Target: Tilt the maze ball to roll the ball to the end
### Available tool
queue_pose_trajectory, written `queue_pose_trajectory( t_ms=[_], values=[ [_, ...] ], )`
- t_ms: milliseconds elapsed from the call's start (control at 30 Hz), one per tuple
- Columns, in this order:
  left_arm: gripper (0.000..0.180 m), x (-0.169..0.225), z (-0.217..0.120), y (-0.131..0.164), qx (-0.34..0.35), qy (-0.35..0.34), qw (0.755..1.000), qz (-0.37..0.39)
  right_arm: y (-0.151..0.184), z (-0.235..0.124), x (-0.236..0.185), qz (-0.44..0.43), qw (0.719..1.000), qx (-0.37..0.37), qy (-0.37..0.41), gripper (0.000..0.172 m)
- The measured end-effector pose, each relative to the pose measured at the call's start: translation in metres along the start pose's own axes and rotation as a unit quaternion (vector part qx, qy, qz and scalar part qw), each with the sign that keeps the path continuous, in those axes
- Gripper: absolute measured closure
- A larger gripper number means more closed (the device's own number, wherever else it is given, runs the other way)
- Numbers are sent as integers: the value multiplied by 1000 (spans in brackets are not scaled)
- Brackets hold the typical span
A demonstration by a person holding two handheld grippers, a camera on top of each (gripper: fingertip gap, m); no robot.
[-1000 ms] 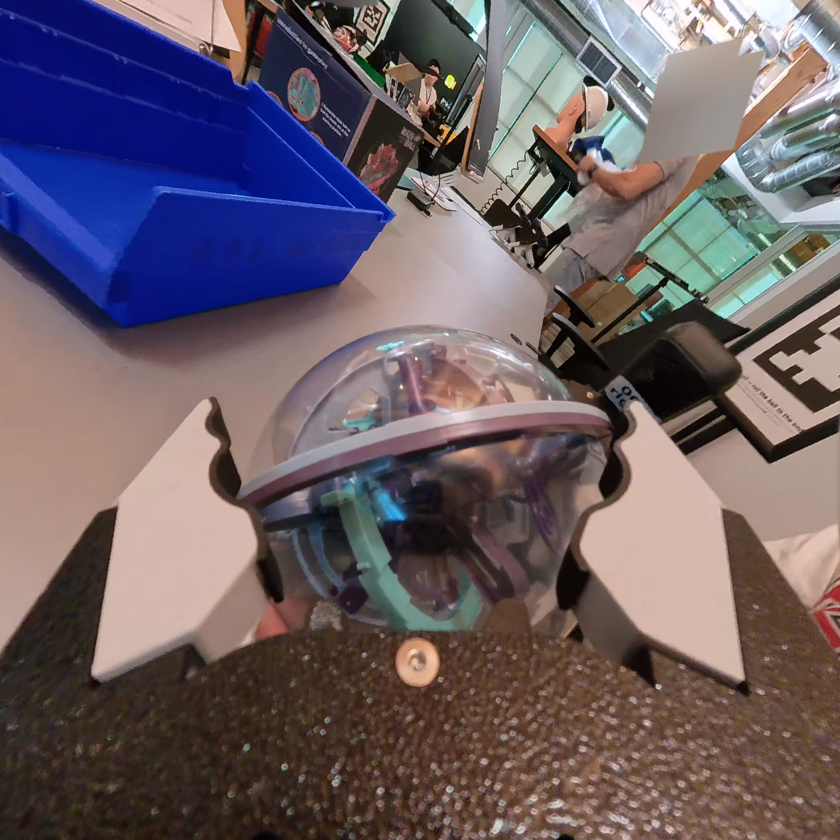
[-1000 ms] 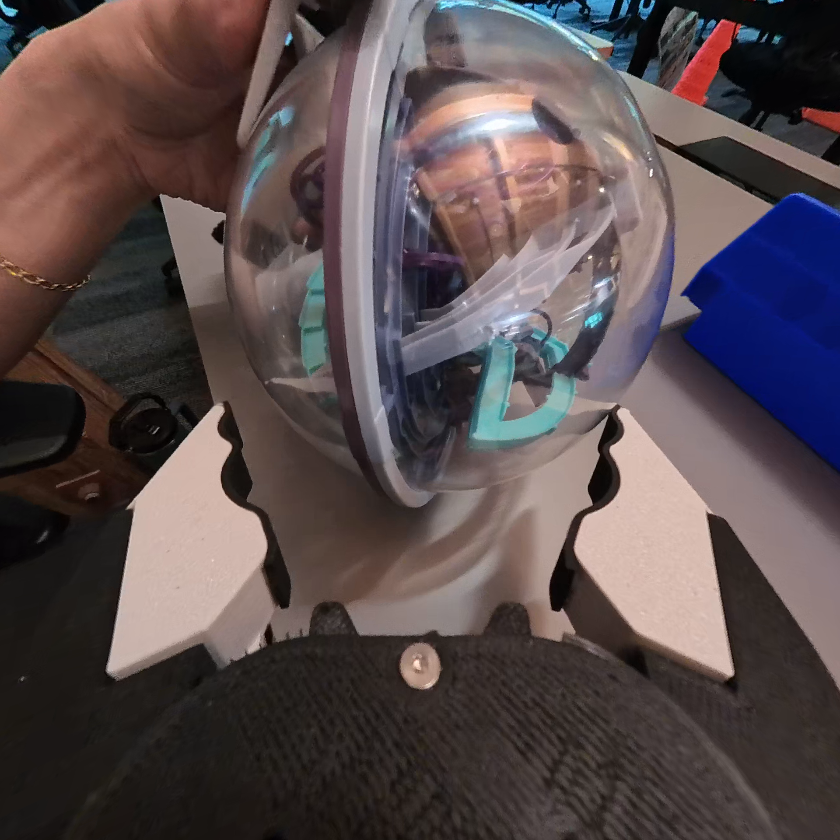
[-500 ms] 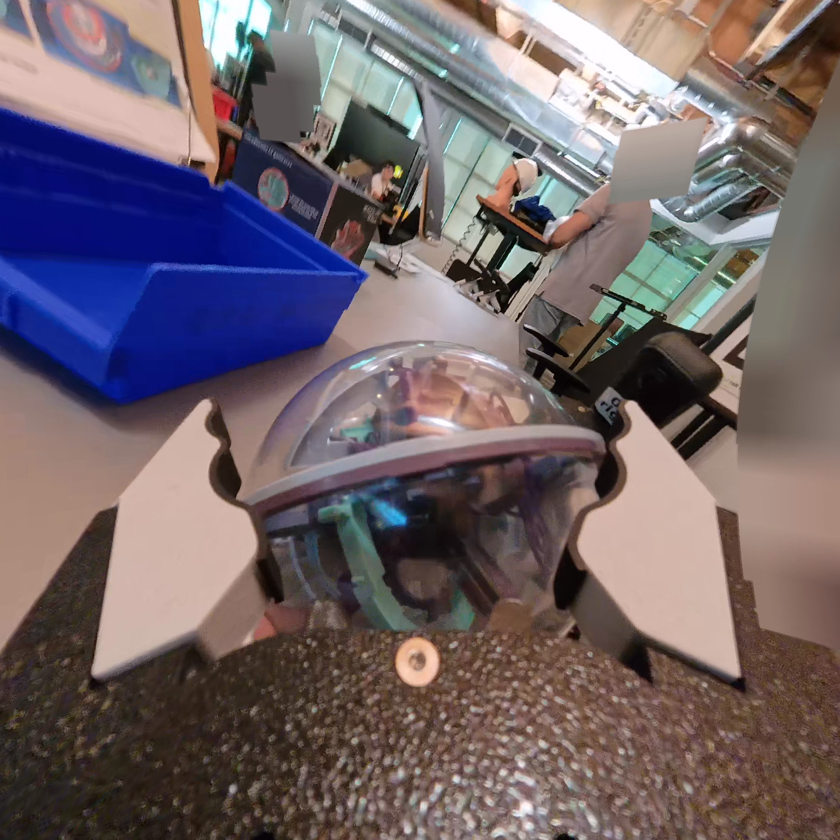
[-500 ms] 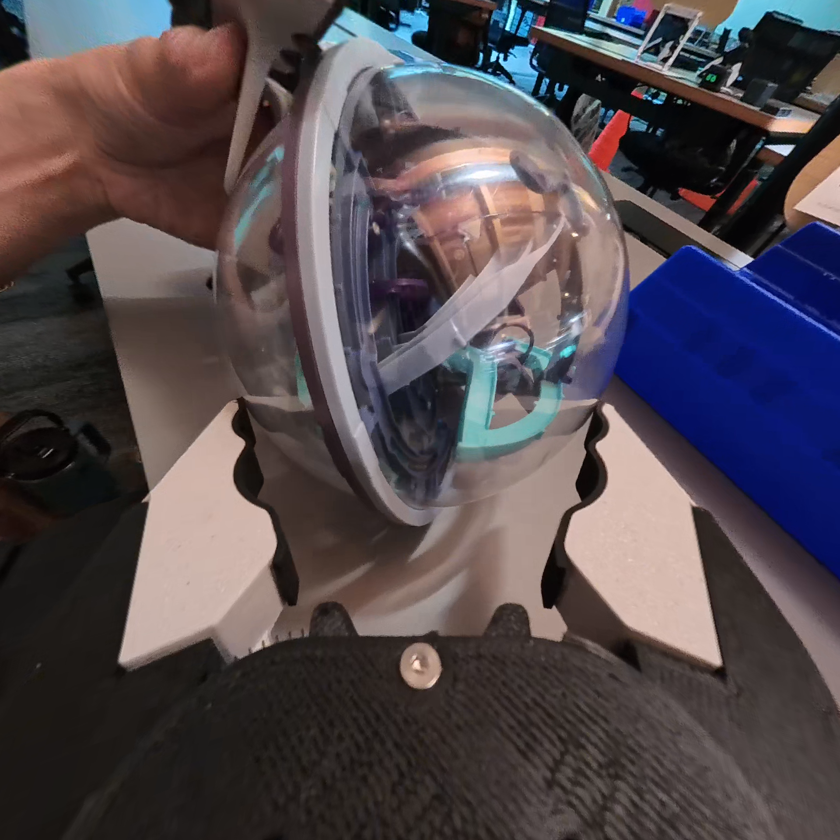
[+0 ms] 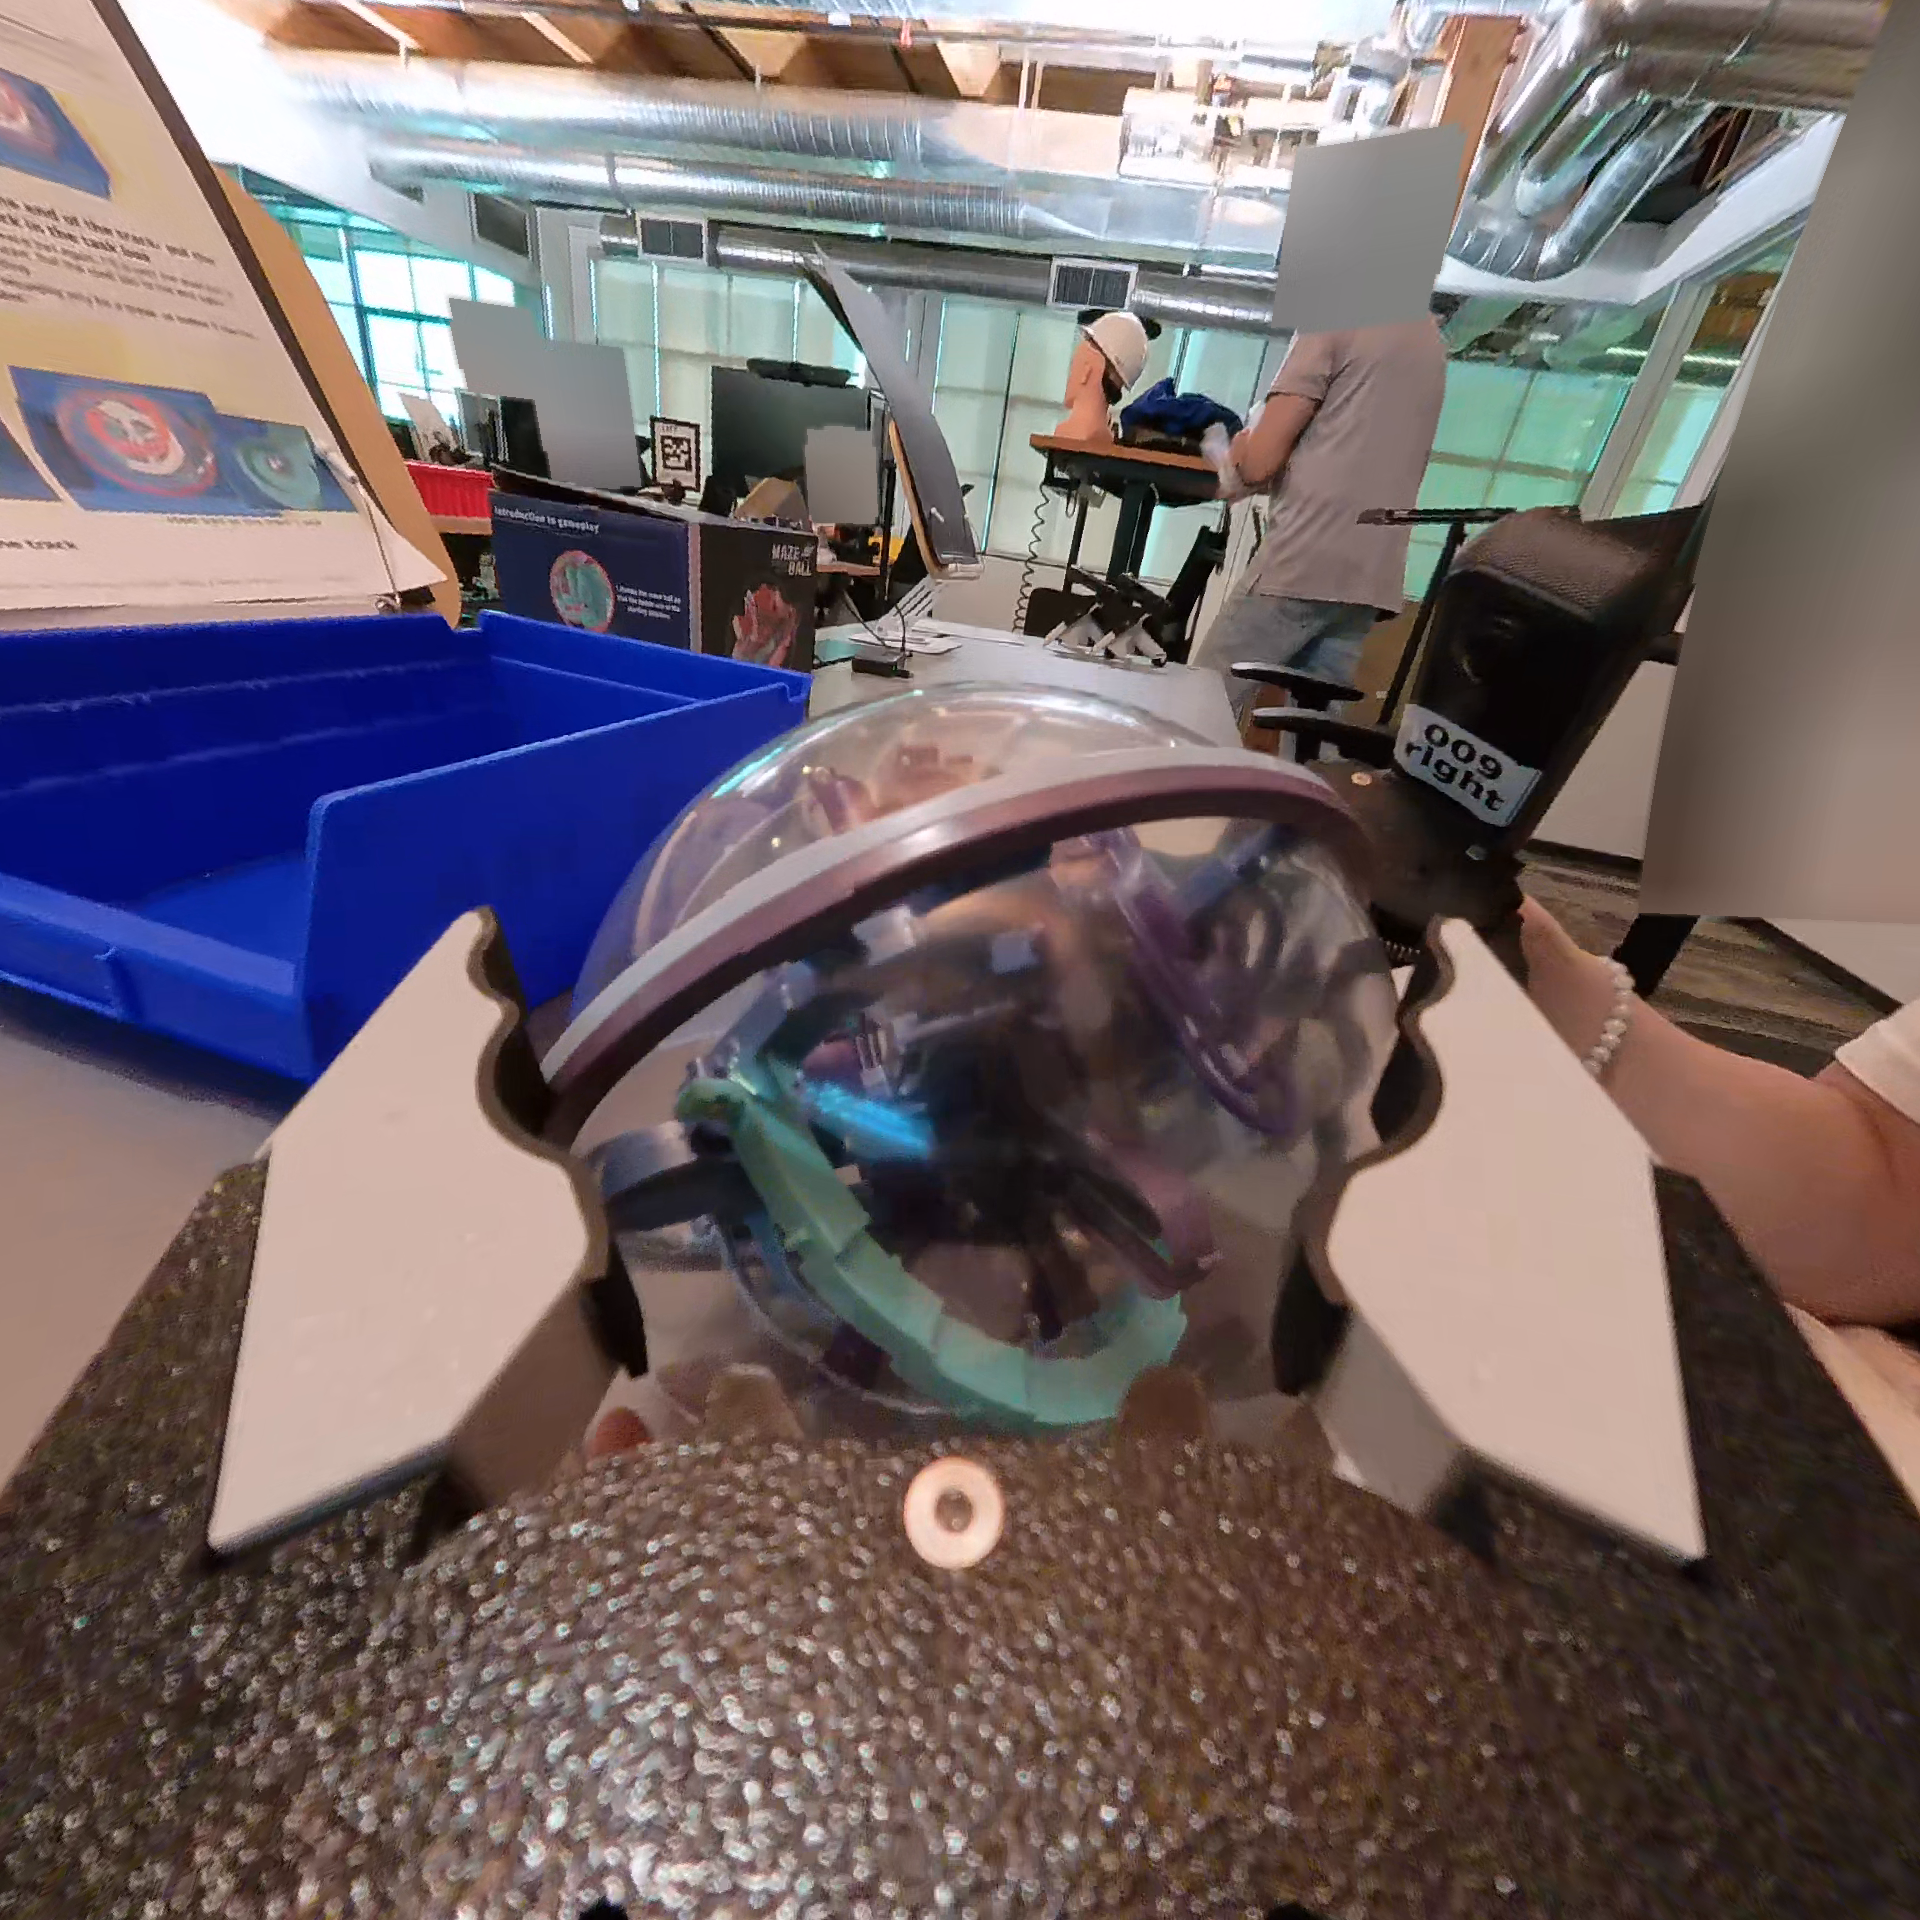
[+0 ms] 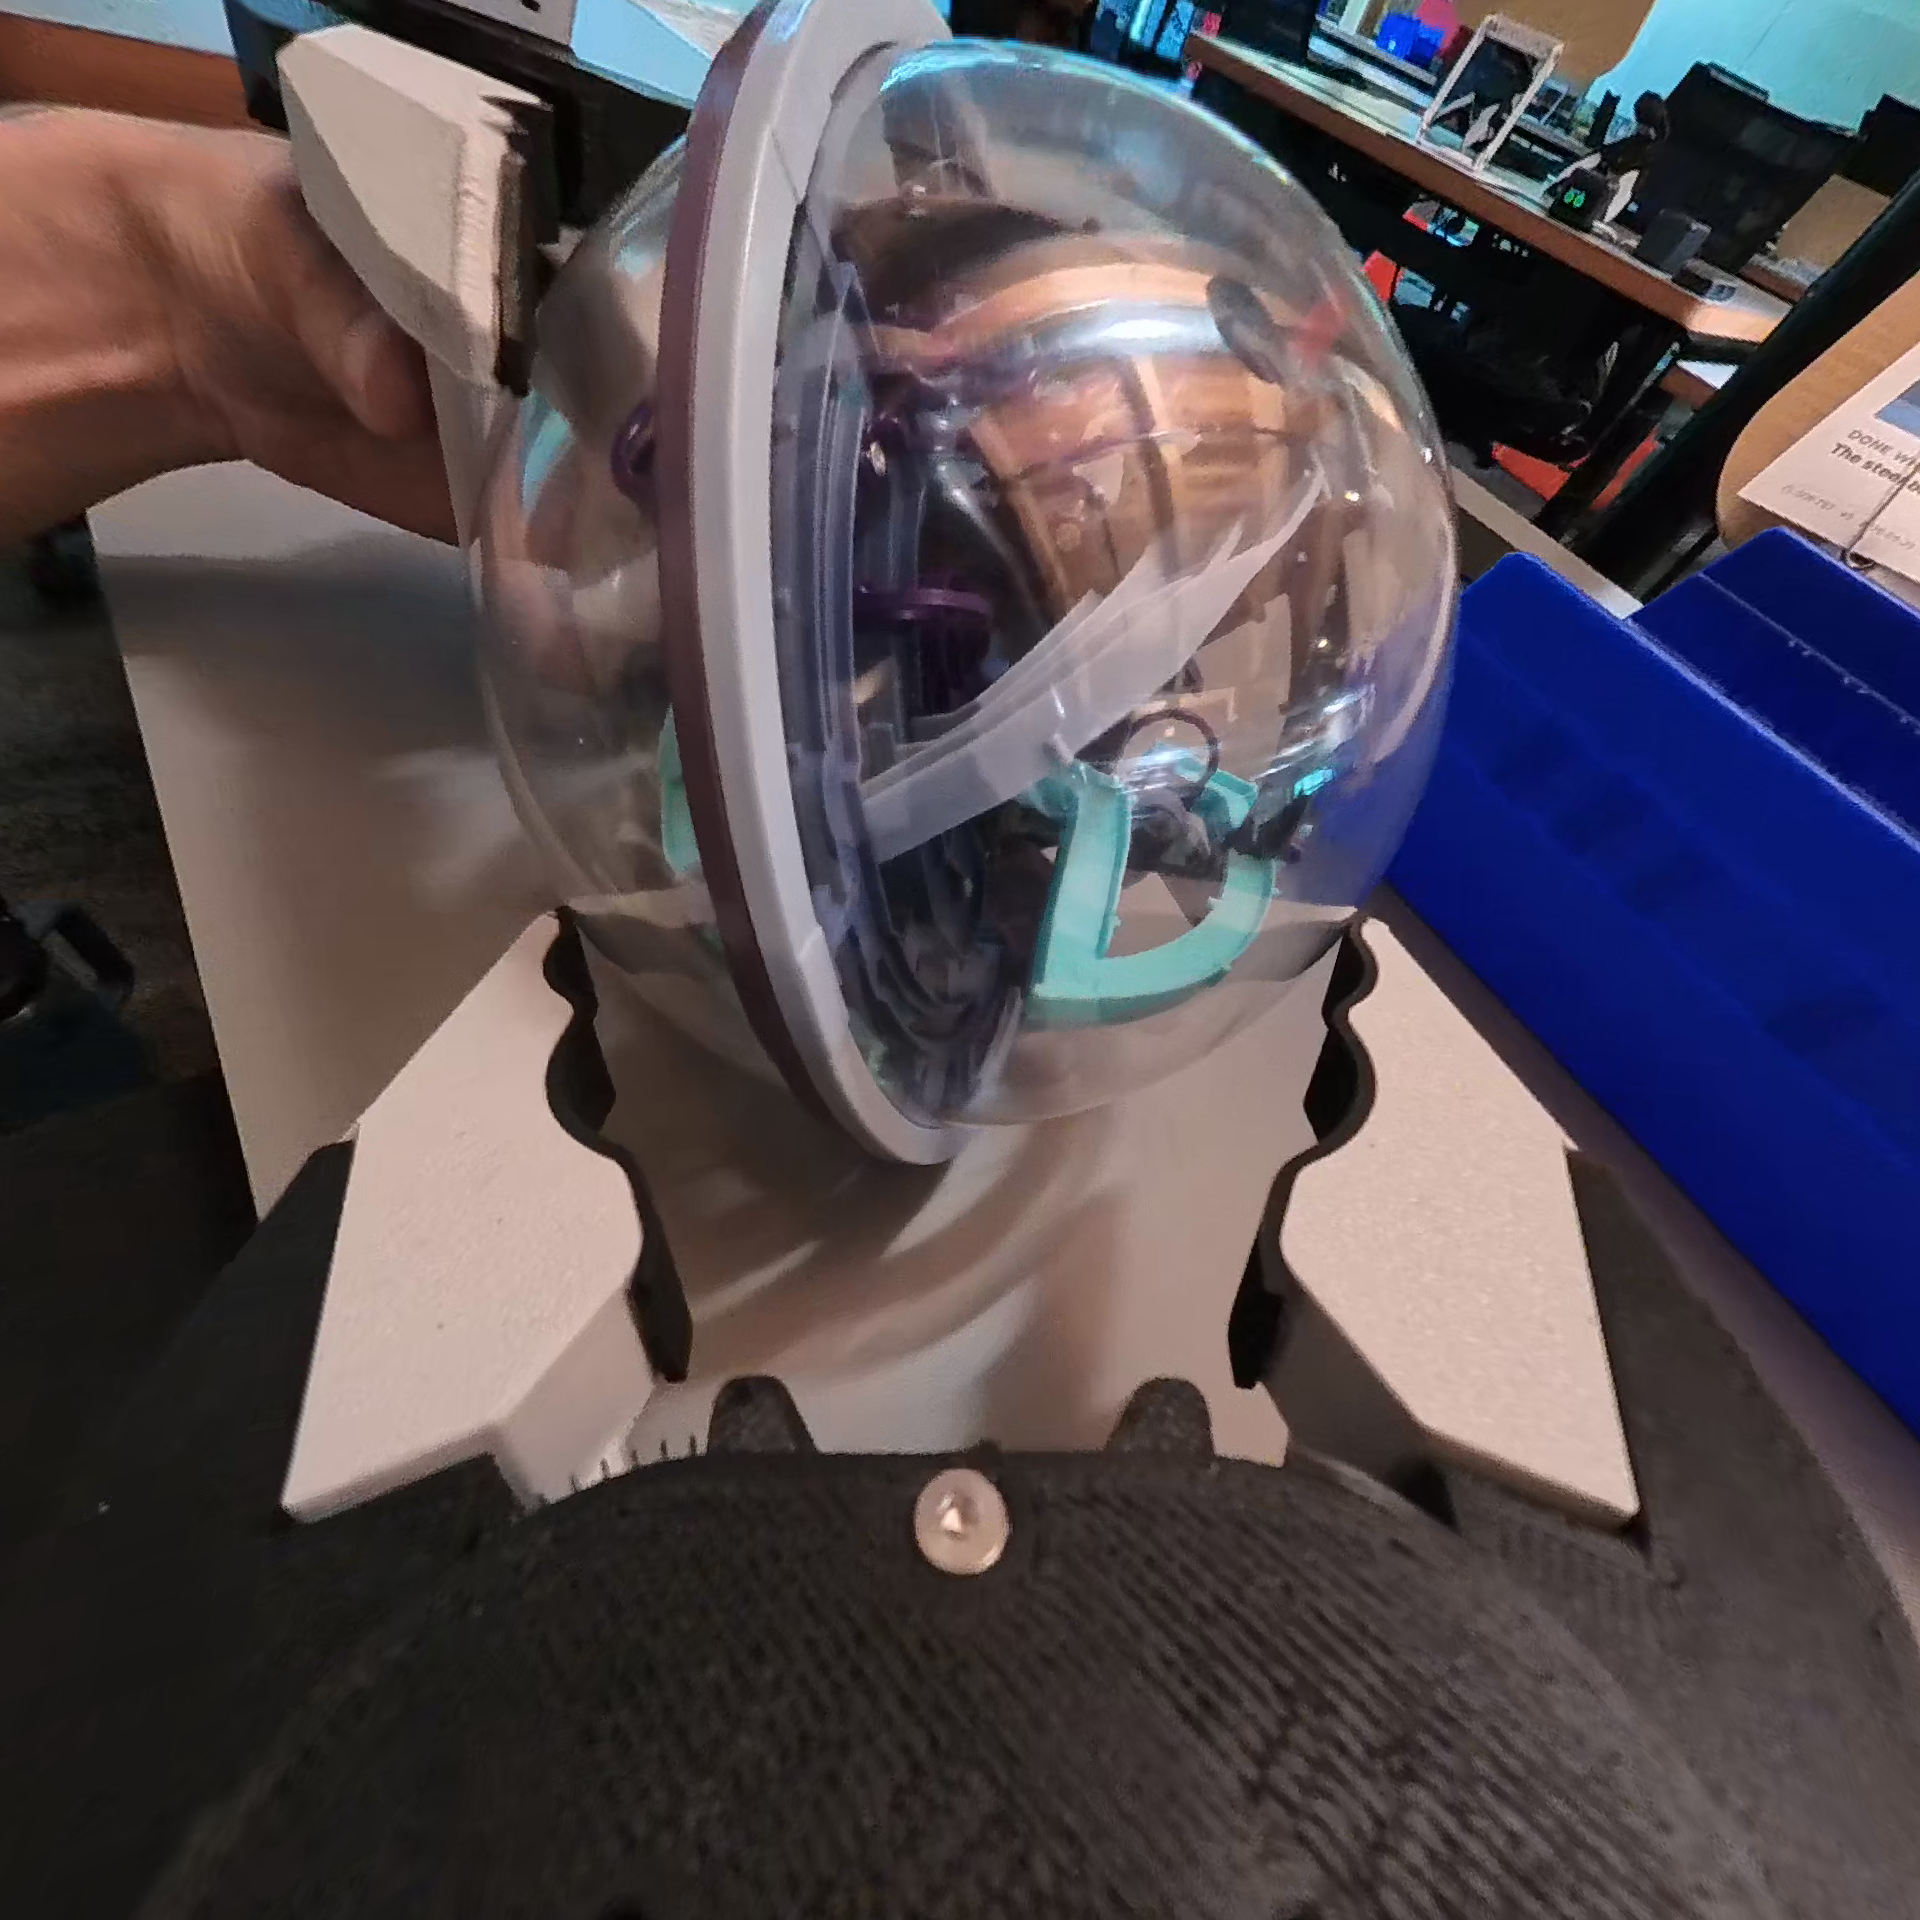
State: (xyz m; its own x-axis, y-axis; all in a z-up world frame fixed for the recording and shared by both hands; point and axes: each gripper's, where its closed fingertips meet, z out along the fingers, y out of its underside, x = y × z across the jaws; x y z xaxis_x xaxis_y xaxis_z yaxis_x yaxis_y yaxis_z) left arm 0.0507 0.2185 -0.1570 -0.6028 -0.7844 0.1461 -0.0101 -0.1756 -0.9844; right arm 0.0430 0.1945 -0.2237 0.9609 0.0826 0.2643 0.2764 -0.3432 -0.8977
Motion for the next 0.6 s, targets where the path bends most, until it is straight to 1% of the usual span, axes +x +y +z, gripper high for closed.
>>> queue_pose_trajectory(
  t_ms=[167, 233, 433, 567, 600],
  values=[
    [24, -8, -5, 4, -12, -5, 999, -39, 2, 2, 3, -22, 1000, -1, 10, 41],
    [24, -10, -7, 4, -10, -7, 999, -53, 4, 3, 2, -40, 999, -3, 3, 40],
    [24, -15, -11, 6, -27, -10, 996, -81, 4, 1, 4, -121, 990, 2, -70, 26],
    [26, -12, -10, 6, -34, -5, 997, -73, -12, 12, 9, -122, 985, 55, -111, 15],
    [26, -11, -10, 7, -36, -6, 997, -69, -12, 15, 7, -123, 983, 58, -121, 15]
  ],
)
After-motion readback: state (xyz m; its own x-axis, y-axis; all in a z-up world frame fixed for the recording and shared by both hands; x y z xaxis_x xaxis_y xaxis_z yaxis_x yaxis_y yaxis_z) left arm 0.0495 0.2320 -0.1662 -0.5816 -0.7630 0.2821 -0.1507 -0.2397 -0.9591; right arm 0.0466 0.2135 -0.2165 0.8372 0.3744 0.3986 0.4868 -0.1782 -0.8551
